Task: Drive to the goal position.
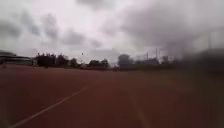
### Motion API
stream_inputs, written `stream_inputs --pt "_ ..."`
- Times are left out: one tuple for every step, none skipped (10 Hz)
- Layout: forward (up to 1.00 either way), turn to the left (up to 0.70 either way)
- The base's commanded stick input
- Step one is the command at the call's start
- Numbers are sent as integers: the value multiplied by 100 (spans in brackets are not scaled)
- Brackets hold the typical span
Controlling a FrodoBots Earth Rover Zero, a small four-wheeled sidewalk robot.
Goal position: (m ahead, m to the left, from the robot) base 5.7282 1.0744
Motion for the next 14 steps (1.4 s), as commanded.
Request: stream_inputs --pt "85 0" --pt "85 0" --pt "85 0" --pt "85 0" --pt "85 0" --pt "85 -33" --pt "85 -34" --pt "85 -32" --pt "85 -18" --pt "85 -4" --pt "85 0" --pt "85 0" --pt "85 0" --pt "85 0"
